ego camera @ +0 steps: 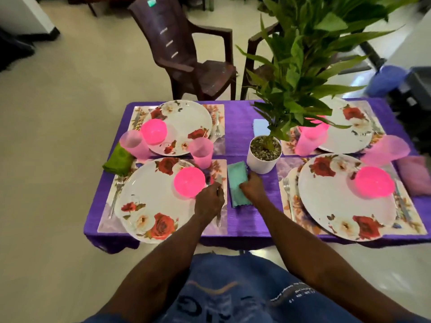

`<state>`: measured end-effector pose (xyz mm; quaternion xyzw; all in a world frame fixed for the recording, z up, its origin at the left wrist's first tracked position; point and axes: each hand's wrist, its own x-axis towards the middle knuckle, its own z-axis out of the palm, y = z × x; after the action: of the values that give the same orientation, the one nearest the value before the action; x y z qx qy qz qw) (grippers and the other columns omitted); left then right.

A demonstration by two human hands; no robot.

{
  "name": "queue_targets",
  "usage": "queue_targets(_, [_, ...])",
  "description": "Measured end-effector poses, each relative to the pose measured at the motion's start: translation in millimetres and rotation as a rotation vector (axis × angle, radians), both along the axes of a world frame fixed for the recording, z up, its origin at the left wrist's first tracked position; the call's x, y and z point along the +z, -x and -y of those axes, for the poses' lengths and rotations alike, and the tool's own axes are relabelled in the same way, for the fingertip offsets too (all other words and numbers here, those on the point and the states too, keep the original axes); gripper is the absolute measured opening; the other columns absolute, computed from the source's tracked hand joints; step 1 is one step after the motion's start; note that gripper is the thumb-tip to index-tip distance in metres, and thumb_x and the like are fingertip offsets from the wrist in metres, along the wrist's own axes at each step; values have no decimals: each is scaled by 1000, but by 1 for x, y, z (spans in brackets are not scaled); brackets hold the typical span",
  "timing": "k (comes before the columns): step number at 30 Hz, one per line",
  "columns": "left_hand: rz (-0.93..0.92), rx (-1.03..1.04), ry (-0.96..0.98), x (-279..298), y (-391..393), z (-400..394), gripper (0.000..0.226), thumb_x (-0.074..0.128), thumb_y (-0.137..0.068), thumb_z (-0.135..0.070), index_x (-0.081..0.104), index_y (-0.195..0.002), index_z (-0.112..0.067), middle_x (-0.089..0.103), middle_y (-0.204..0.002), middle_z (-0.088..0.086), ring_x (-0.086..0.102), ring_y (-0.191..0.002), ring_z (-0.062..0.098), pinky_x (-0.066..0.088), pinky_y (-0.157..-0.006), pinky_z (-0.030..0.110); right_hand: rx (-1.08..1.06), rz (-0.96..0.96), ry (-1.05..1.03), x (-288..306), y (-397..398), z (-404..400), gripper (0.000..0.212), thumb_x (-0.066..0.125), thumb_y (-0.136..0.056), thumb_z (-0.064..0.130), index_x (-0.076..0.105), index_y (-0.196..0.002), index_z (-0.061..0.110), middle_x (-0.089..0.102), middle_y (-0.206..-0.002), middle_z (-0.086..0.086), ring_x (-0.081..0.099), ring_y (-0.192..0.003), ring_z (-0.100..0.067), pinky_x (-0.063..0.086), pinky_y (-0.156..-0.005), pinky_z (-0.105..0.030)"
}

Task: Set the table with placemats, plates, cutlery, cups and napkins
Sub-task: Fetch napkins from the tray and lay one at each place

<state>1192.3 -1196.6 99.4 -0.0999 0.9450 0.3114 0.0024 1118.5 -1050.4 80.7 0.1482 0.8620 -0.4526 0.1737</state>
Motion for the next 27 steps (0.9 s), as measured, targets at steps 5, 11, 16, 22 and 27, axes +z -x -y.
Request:
queue_targets(5, [63,-118,22,-7,0,2,26,48,-97,-22,65,-114,-13,71,-105,14,65,-93,34,49,-74,36,18,-67,-174,2,-21,-4,48,61,-78,2,56,-126,3,52,-119,-24,52,-109,-40,44,-87,-37])
queue_targets(11, [265,-284,85,-14,5,-7,44,47,-98,-30,48,-142,-22,62,-128,15,58,-114,35,48,-87,38,96,-40,-198,-2,-36,-7,53,62,-79,6,57,-131,8,58,-124,-19,56,-111,-34,46,-90,-34])
queue_targets(16, [242,-288,121,-14,3,-12,43,44,-99,-25,46,-141,-14,62,-127,16,58,-113,35,48,-87,41,140,-68,-184,0,-37,-9,49,64,-81,7,60,-129,7,65,-121,-12,63,-106,-31,53,-86,-39])
queue_targets(22, [274,-278,108,-13,2,-14,53,46,-99,-29,34,-147,-13,59,-129,17,58,-112,37,48,-86,41,127,-117,-158,-1,-41,-13,46,63,-81,2,57,-127,6,68,-110,-16,63,-96,-32,50,-73,-35])
queue_targets(27, [287,-274,108,-10,-1,-18,56,52,-95,-24,34,-147,-11,63,-123,17,60,-106,36,47,-80,38,184,-143,-162,1,-40,-18,48,63,-81,1,57,-128,7,69,-104,-17,64,-88,-31,51,-70,-37])
